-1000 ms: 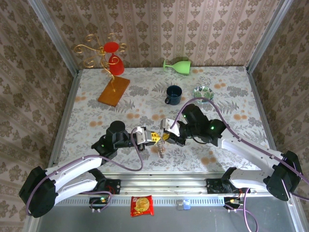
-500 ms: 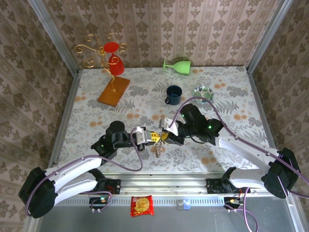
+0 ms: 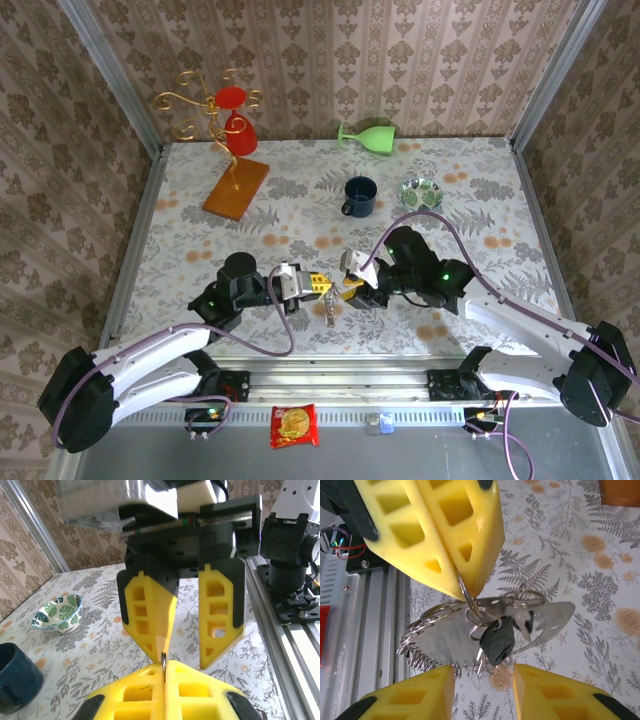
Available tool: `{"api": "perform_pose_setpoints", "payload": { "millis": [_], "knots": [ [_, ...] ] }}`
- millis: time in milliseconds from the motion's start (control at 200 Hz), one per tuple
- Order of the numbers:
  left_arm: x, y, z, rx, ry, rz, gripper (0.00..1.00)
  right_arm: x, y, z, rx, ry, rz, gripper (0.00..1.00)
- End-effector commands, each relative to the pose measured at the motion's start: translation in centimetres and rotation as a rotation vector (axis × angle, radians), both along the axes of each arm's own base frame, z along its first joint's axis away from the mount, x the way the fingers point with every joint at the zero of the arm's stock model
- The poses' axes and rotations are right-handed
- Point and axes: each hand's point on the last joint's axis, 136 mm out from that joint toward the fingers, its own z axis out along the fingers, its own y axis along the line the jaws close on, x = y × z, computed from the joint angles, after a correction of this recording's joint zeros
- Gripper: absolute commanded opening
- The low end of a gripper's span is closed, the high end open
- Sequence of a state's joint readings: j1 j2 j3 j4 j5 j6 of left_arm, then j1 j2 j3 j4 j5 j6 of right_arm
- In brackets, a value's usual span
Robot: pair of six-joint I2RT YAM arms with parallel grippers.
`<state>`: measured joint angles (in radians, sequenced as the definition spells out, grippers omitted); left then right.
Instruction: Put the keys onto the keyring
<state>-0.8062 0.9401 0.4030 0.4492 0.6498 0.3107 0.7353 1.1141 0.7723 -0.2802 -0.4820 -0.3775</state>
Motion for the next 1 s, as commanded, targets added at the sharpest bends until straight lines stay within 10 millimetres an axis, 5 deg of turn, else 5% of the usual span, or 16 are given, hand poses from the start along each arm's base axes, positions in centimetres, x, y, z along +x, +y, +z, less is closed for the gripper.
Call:
{"api": "perform_pose_setpoints", "payload": {
  "millis": [0,445,665,995],
  "knots": [
    [-0.1,-0.1,1.7,-0.064,-0.032,-0.003,0.0,0.2,1.0,0.2,0.047,0.002,-0.014,0.39],
    [0.0,-0.2,1.9,-0.076,-0.027,-0.002,0.0,2.2,2.7,-1.4,0.074,-0.072,-0.091,0.42],
    [0.6,-0.1,1.7,-0.069,-0.033,0.037,0.0,2.3,2.2,-1.1,0.063,-0.1,-0.105,0.21],
    [0.6,0.1,0.8,-0.024,-0.037,0.043,0.0,2.0,0.7,1.9,0.027,-0.17,-0.11,0.05]
  ]
}}
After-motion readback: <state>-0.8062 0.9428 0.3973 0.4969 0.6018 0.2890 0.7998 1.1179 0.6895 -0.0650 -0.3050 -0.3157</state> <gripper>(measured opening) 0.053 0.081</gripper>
